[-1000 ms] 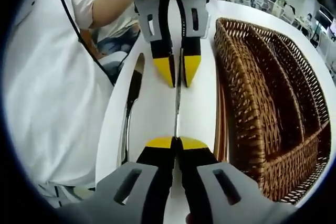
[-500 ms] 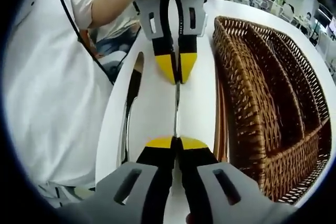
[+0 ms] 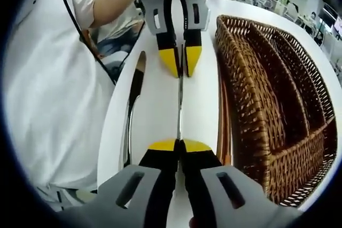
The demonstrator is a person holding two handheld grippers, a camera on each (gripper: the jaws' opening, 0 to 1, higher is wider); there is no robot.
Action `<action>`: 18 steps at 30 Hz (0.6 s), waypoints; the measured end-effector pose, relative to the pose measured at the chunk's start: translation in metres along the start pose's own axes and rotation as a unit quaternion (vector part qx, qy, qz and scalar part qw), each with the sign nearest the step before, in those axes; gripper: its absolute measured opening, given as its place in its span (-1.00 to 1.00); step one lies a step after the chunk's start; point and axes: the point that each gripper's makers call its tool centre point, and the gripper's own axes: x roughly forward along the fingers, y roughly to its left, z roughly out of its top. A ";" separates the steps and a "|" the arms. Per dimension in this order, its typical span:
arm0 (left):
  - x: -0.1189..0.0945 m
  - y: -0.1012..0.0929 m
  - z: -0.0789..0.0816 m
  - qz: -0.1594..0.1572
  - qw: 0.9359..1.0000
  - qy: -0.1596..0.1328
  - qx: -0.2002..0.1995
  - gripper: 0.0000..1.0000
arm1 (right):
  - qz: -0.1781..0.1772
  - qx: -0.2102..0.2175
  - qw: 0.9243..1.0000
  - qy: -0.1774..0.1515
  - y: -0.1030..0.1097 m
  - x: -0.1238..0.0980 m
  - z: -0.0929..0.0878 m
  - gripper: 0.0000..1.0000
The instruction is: Arrange the knives, forks, and spoons in their matching storage slots by inserting each utensil handle-first until every utensil is classified and aligned in the correct compartment
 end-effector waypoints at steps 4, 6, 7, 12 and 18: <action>-0.002 0.001 -0.004 0.003 1.000 0.002 -0.003 -0.85 | -0.001 0.003 1.000 0.000 -0.001 -0.001 -0.001 -0.94; -0.003 0.001 -0.005 0.003 1.000 0.002 -0.004 -0.85 | -0.001 0.005 1.000 0.000 -0.001 -0.002 -0.002 -0.94; -0.003 0.001 -0.006 0.003 1.000 0.002 -0.006 -0.85 | -0.001 0.005 1.000 0.000 -0.001 -0.002 -0.002 -0.94; -0.005 0.001 -0.008 0.004 1.000 -0.001 -0.011 -0.85 | -0.002 0.008 1.000 -0.001 -0.002 -0.003 -0.003 -0.93; -0.006 -0.001 -0.010 0.005 1.000 -0.001 -0.014 -0.85 | -0.005 0.008 1.000 0.001 -0.002 -0.003 -0.005 -0.93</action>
